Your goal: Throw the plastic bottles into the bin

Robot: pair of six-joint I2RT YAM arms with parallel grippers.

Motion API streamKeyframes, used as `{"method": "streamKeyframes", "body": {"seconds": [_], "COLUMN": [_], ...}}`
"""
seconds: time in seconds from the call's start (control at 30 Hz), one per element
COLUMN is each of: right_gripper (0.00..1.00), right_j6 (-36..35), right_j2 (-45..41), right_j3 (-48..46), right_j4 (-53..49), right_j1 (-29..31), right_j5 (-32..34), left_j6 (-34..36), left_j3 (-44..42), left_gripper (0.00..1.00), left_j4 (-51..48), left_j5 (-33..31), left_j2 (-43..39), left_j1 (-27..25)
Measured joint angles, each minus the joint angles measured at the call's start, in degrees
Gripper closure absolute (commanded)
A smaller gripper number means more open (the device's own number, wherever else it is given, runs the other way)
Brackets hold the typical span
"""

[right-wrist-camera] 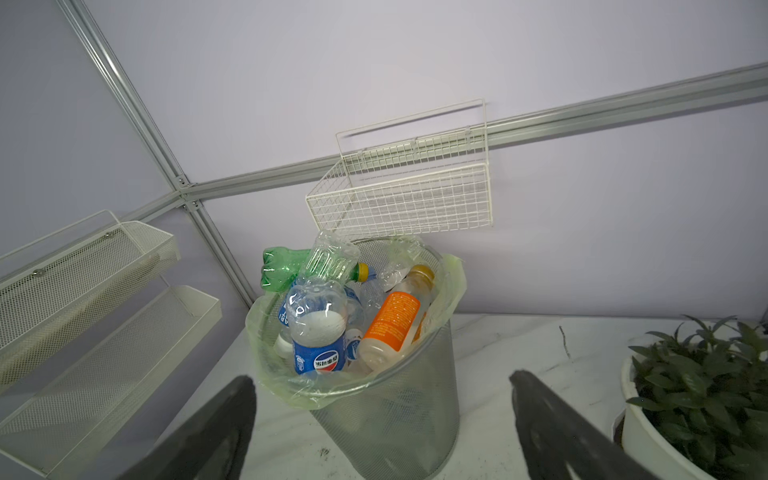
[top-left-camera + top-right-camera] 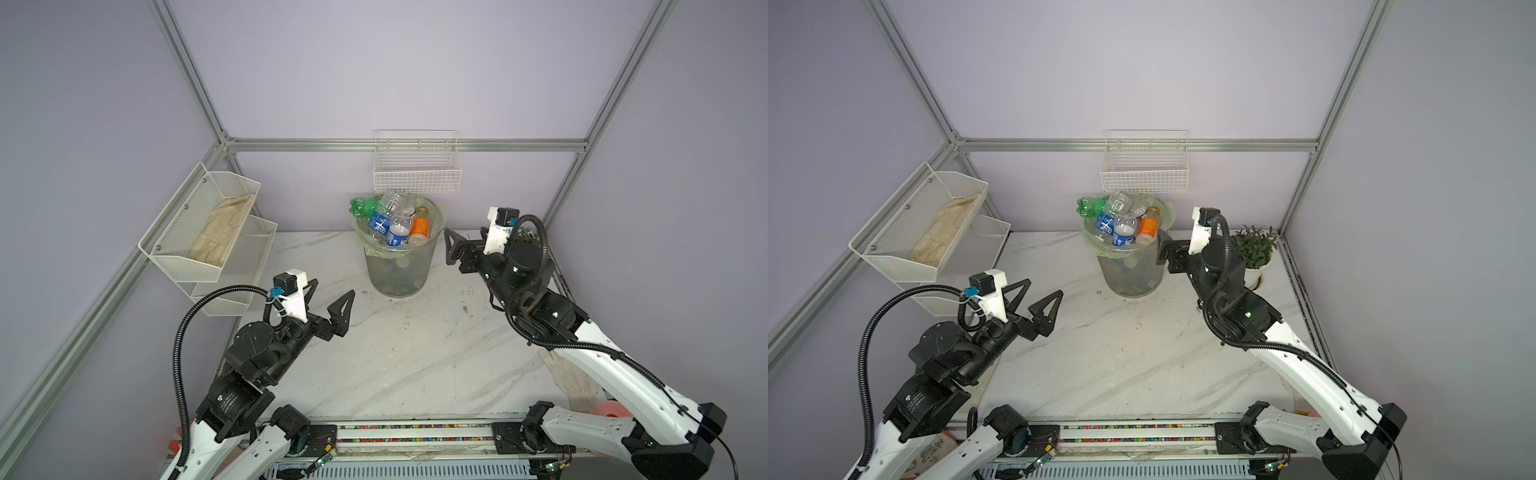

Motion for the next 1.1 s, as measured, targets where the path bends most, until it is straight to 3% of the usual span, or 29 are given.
{"method": "streamKeyframes", "body": {"seconds": [0.3, 0.67, 1.1], "right_gripper": [0.03, 0.03, 0.03], "right_j6": [-7.21, -11.39, -12.83], "right_j2": [-4.59, -13.75, -18.99], "right_j3": [-2.89, -19.28, -33.29], "right_j4": [4.07, 8.48, 11.34], "right_j1": [0.00, 0.00, 0.00], "right_j5": [7.32, 16.15, 21.90], "left_j6": [0.00, 0.09, 2.82], "left_j3": [0.00, -2.62, -10.73], "left_gripper": [0.00, 0.00, 0.00], "left_j4": [-0.37, 2.82, 7.93], "left_j5": [-3.74, -13.51, -19.96], "left_j2": [2.75, 4.76, 10.32], "left_j1": [0.00, 0.00, 0.00]}}
